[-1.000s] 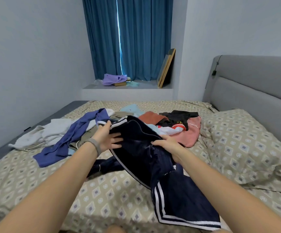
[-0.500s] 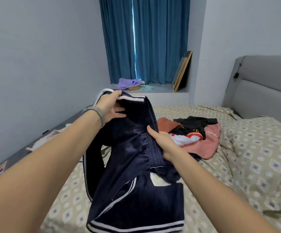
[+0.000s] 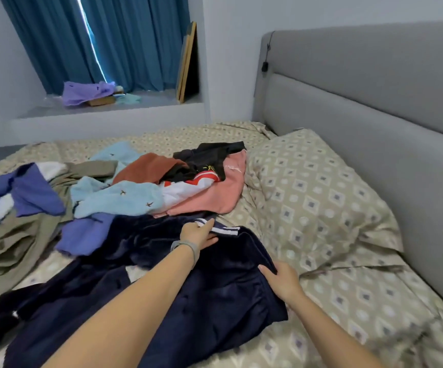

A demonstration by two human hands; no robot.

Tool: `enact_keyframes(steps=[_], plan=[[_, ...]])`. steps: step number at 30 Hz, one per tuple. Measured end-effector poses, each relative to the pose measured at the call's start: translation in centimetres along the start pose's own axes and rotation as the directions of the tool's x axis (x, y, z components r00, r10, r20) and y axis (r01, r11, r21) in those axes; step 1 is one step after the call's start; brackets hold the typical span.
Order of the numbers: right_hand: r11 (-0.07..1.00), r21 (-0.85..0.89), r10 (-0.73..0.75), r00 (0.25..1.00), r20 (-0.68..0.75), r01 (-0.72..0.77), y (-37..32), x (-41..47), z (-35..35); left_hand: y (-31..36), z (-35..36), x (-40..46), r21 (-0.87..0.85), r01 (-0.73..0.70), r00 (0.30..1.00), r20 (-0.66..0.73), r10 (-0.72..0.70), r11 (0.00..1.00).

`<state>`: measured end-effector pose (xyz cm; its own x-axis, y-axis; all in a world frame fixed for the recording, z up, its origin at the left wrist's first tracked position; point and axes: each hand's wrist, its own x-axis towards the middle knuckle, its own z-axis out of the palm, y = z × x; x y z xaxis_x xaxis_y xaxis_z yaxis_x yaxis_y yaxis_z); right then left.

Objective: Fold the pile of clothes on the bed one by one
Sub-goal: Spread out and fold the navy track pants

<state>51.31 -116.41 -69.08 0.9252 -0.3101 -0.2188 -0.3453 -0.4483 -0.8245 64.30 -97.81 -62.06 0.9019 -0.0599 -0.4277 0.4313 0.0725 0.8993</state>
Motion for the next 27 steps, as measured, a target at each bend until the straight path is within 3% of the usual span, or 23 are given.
enact_keyframes(steps=[3,5,7,9,12,14,19,22,25,27], plan=[[0.999,-0.011,0.050,0.999,-0.011,-0.050,2.9,1.2,-0.1,-2.0,2.5,2.6,0.142,-0.019,0.998,0.058,0.011,0.990],[0.997,-0.024,0.073,0.996,-0.049,-0.074,4.6,1.9,0.4,-3.4,3.3,4.6,0.370,-0.108,0.993,0.075,0.086,0.923],[0.993,-0.027,0.112,0.993,-0.048,-0.113,6.1,2.5,1.1,-4.7,3.7,5.8,0.628,-0.215,0.976,0.175,0.133,0.748],[0.989,-0.001,0.149,0.989,-0.011,-0.149,7.9,2.9,2.1,-7.7,3.1,7.5,0.798,-0.321,0.941,0.330,0.076,0.510],[0.987,0.034,0.154,0.988,0.017,-0.154,10.0,3.2,3.4,-12.7,0.5,9.5,0.892,-0.449,0.884,0.452,-0.120,0.055],[0.986,0.042,0.164,0.986,-0.014,-0.164,10.1,3.3,4.0,-14.9,-1.1,10.1,0.889,-0.450,0.888,0.437,-0.145,-0.081],[0.984,0.007,0.176,0.980,-0.098,-0.176,10.3,3.0,4.5,-15.6,-2.0,7.6,0.859,-0.495,0.865,0.501,0.013,-0.129],[0.960,-0.176,0.193,0.970,-0.149,-0.218,9.4,2.1,5.3,-16.1,-5.0,4.5,0.854,-0.507,0.858,0.513,0.031,-0.116],[0.855,-0.492,0.011,0.952,-0.305,-0.167,7.3,0.9,6.8,-15.7,-10.1,0.9,0.789,-0.612,0.751,0.601,0.272,-0.052],[0.830,-0.555,-0.123,0.955,-0.271,-0.051,5.2,-0.3,7.8,-15.2,-14.2,-1.2,0.793,-0.607,0.701,0.566,0.434,-0.053]])
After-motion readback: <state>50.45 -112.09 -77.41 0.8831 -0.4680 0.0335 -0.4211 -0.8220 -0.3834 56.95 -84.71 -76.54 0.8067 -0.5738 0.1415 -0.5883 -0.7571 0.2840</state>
